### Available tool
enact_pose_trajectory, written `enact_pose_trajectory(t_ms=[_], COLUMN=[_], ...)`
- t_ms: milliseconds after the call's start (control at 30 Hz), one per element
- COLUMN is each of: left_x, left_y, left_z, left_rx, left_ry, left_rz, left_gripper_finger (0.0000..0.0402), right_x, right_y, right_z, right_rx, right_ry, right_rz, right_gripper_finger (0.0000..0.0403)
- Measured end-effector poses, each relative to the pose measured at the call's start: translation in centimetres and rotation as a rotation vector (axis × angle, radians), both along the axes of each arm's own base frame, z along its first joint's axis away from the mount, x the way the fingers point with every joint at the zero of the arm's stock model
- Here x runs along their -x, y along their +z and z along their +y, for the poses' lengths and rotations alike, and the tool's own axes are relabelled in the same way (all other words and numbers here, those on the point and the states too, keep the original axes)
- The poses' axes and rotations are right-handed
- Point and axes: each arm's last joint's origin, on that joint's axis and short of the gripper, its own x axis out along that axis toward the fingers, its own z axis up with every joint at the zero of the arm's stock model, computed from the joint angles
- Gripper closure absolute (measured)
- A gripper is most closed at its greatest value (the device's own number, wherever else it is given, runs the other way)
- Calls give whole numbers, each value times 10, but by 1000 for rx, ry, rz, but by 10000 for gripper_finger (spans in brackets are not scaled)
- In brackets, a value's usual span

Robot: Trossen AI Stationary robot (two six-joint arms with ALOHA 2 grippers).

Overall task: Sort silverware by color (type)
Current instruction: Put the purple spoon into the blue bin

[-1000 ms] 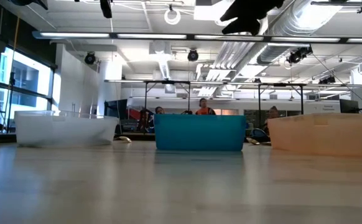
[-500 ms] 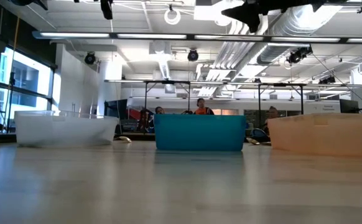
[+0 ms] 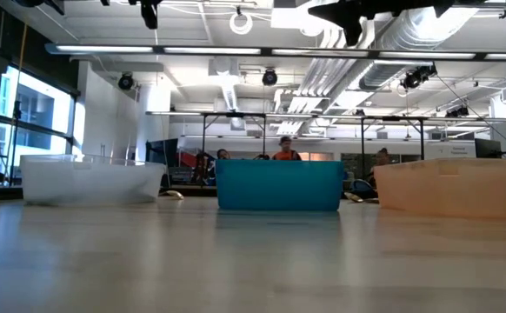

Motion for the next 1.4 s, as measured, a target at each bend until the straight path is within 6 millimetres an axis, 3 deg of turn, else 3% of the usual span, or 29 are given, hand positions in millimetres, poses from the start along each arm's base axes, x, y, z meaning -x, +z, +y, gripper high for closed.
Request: enact_pose_trajectory(t_ms=[400, 1400], left_x=[0, 0], left_y=[0, -1], left_z=[0, -1], left_rx=[0, 16], left_ry=[0, -28], left_rz=[5, 6], left_gripper_finger=[402, 401], right_x=[0, 0], right_y=[1, 1], right_z=[0, 1], right_rx=[65, 109], right_ry=[13, 41], right_rz=[-7, -7], right_gripper_finger=[395, 403])
